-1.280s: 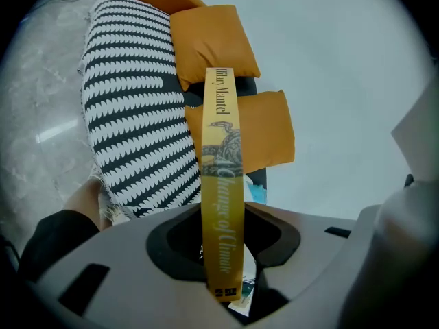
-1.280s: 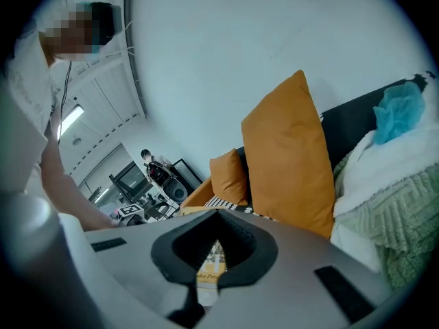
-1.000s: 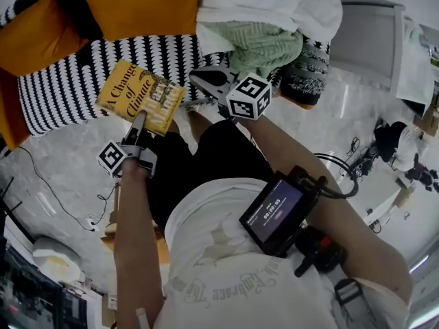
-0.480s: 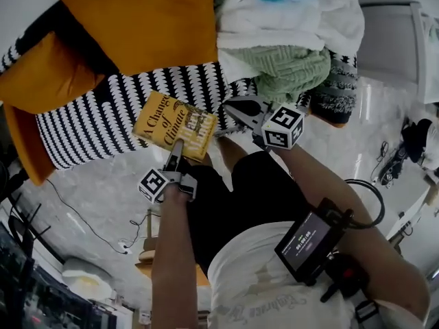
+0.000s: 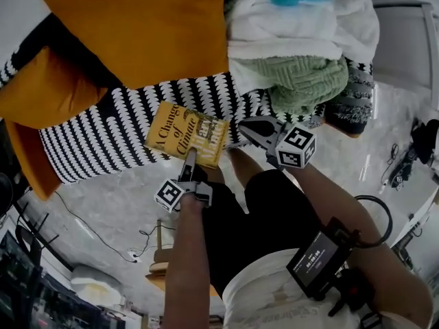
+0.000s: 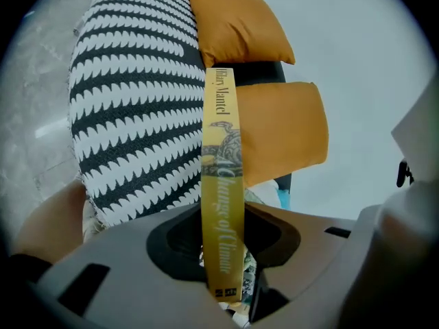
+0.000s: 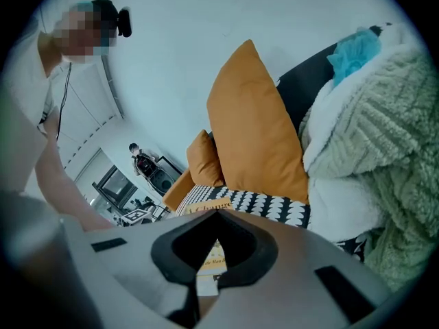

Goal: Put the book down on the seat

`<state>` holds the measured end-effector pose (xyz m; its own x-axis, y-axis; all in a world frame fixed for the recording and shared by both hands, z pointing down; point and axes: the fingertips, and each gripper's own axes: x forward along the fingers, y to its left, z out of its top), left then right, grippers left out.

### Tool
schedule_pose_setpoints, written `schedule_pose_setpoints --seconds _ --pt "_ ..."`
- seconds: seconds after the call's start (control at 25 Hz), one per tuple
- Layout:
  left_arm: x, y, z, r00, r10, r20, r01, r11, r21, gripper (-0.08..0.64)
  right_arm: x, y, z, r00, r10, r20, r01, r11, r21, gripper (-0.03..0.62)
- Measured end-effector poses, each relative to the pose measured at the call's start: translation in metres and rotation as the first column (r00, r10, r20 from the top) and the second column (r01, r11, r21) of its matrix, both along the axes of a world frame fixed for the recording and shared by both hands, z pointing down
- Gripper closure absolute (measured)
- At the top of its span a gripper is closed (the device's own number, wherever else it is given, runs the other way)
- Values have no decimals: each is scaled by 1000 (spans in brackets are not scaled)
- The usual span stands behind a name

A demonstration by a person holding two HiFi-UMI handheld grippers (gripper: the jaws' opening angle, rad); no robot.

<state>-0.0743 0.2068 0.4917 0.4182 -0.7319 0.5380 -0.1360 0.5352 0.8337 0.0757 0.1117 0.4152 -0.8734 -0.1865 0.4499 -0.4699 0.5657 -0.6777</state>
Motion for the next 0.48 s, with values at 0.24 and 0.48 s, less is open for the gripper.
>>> schedule_pose_setpoints --seconds 0.24,0.48 --pt "-17 -16 25 995 -97 29 94 993 75 416 1 -7 16 1000 23 5 -23 1000 0 578" --pt "-11 -40 42 989 -149 5 147 977 154 416 4 -7 27 1000 14 7 -14 1000 -13 578"
